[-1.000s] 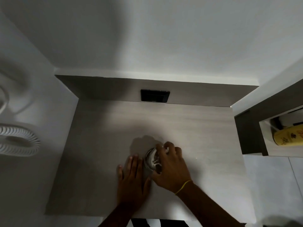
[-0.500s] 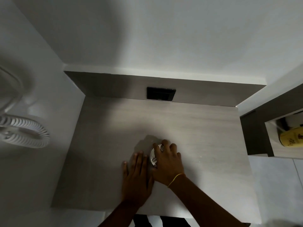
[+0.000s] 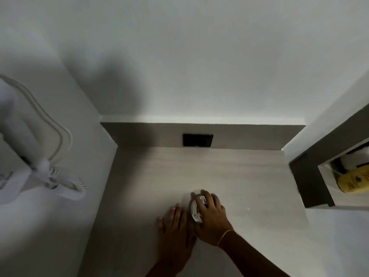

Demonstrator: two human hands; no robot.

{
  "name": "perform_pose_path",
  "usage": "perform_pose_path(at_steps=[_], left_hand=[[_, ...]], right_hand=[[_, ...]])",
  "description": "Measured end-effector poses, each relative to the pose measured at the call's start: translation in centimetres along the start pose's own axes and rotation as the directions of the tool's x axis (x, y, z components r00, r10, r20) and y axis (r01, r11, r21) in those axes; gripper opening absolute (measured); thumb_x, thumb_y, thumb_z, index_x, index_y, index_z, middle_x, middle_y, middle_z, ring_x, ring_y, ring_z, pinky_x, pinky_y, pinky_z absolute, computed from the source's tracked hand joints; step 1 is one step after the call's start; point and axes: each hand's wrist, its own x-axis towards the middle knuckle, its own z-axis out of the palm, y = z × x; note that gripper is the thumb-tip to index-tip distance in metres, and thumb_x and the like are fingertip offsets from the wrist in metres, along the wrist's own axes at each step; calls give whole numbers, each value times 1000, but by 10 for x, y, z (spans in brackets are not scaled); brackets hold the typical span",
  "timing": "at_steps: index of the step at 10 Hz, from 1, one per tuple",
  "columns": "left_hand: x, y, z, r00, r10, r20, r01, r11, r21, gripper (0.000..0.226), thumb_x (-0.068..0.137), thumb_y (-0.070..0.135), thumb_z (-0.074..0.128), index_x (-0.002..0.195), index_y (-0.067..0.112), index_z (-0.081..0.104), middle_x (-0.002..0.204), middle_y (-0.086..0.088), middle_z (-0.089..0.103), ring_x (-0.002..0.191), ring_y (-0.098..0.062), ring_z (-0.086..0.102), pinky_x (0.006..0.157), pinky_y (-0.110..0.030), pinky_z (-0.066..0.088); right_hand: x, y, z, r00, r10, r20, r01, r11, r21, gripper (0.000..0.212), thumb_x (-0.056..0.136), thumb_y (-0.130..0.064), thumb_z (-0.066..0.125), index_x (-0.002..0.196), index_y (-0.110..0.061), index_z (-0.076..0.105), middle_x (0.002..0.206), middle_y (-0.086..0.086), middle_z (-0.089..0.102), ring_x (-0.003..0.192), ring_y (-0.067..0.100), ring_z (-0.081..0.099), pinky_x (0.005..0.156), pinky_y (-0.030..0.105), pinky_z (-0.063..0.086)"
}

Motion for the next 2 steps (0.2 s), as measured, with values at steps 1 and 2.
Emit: perform_pose_path(at_steps=[1,2], left_hand=[[10,-6,-27,997,21,-74,-22,1000,-19,77,85,56,53,141,6,69,155,-17,60,140,-38,60,116,-63,32],[36,-11,-85,957,9,-289,0,999,33,82,86,59,48,147,6,64,162,-11,48,144,-32,57,122,-55,9]], right_hand=[[-3,3,-12,1000,12,-8,-12,1000,-1,109,81,-73,51,165,-43,-11,179,4,-9,164,41,-2,129,60,22],[2,-6,-56,976,-64,-210,55,997,-45,108,85,-72,45,162,-42,-24,175,4,-26,164,41,-9,130,62,15]])
